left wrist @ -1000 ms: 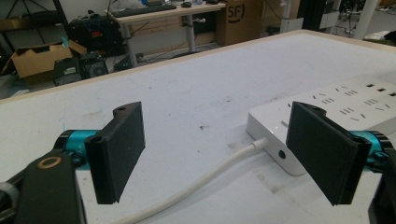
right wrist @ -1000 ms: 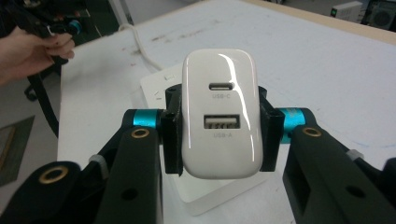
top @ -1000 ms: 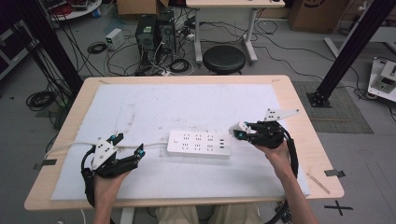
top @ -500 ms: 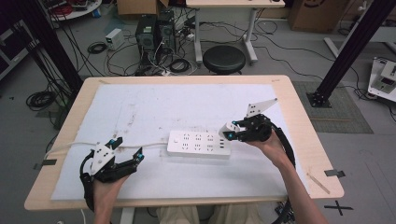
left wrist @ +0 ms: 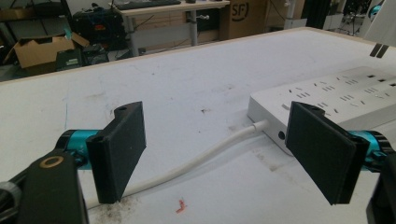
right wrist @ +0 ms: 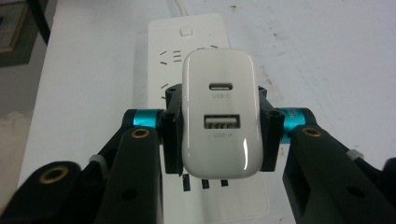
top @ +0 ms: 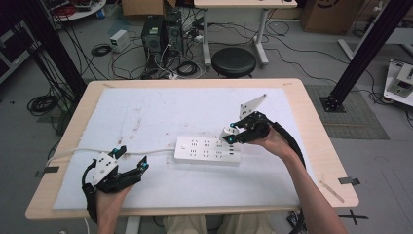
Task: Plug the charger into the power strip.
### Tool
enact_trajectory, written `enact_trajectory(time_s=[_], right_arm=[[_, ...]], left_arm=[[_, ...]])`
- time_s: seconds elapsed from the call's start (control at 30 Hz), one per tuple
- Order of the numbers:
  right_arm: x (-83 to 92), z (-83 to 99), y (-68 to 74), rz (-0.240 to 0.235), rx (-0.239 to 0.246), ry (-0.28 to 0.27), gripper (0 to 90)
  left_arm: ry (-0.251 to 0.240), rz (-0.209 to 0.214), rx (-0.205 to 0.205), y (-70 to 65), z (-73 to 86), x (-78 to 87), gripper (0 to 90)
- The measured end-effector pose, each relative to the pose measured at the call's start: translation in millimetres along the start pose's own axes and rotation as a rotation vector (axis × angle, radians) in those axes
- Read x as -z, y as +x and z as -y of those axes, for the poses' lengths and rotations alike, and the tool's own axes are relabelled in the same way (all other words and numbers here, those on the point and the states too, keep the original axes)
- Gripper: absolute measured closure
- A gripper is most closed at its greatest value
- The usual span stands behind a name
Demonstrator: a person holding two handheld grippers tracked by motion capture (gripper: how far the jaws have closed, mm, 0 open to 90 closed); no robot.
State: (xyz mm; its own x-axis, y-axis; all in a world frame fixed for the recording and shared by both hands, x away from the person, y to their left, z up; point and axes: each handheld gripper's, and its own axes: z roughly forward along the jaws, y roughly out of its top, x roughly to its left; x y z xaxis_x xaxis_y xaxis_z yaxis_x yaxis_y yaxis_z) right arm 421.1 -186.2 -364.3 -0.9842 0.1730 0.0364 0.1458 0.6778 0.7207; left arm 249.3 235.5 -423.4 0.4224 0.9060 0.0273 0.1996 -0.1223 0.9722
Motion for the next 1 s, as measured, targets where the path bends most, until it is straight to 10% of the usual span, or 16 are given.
enact_trajectory(time_s=[0.43,1.0], right_arm=[[-30.2,-18.9,-6.4,-0.027,0.081,0.164,63.2],[-40.3,-15.8,-5.9,-0.037,0.089,0.211,63.2]], left_arm=[[0.010,-0.024,0.011,8.1,6.5,6.1,20.5],[0.016,-0.021,0.008,8.2,7.6,6.5,20.5]])
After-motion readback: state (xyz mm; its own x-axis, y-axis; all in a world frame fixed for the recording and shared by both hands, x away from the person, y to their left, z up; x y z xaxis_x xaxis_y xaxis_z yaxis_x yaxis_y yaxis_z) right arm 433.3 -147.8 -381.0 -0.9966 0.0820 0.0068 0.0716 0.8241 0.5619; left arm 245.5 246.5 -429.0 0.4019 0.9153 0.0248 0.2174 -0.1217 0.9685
